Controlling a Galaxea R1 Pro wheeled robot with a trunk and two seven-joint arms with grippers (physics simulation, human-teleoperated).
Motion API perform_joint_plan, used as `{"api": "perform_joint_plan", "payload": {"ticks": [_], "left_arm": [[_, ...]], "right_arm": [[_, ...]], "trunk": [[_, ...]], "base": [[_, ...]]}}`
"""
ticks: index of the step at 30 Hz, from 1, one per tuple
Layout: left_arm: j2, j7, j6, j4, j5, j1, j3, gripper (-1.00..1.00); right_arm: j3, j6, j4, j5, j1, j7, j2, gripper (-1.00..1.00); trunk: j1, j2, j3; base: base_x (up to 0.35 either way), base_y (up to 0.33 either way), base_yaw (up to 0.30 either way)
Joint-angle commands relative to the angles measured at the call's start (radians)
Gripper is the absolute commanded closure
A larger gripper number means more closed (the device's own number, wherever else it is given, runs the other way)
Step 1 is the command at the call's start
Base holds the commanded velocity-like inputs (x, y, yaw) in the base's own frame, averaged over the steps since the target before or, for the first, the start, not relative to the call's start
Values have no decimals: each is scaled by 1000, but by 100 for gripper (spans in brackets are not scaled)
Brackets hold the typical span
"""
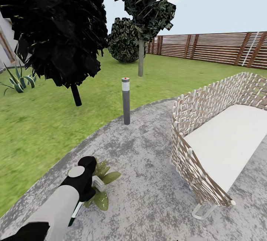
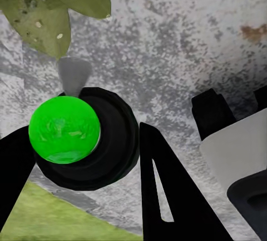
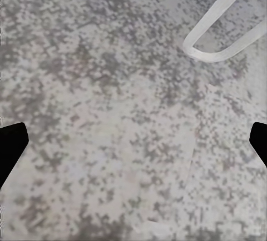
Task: Pick up the pesticide atomizer in the garden and spray insectifuge to fully cover both potted plants in the garden.
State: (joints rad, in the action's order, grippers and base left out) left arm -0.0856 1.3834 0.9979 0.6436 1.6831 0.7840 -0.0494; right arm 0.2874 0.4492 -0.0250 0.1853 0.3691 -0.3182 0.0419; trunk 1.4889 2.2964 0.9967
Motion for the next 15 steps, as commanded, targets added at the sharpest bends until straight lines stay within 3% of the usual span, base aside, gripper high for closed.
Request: {"api": "perform_joint_plan", "payload": {"ticks": [1, 3, 6, 15], "left_arm": [[3, 9, 10, 1, 10, -1, -5, 100], [27, 11, 9, 1, 9, -10, -7, 100], [34, 11, 8, -1, 6, -16, -7, 100], [14, 12, 10, -16, -2, -20, -4, 100]], "right_arm": [[9, 3, 1, 10, 1, -2, 1, -100], [8, 3, 0, 10, 1, -2, 1, -100], [9, 3, 0, 10, 1, -2, 1, -100], [8, 3, 0, 10, 1, -2, 1, -100]], "trunk": [[0, 0, 1], [0, 0, 1], [0, 0, 1], [0, 0, 1]], "base": [[0, 0, 25], [0, 0, 159], [0, 0, 209], [0, 0, 18]]}}
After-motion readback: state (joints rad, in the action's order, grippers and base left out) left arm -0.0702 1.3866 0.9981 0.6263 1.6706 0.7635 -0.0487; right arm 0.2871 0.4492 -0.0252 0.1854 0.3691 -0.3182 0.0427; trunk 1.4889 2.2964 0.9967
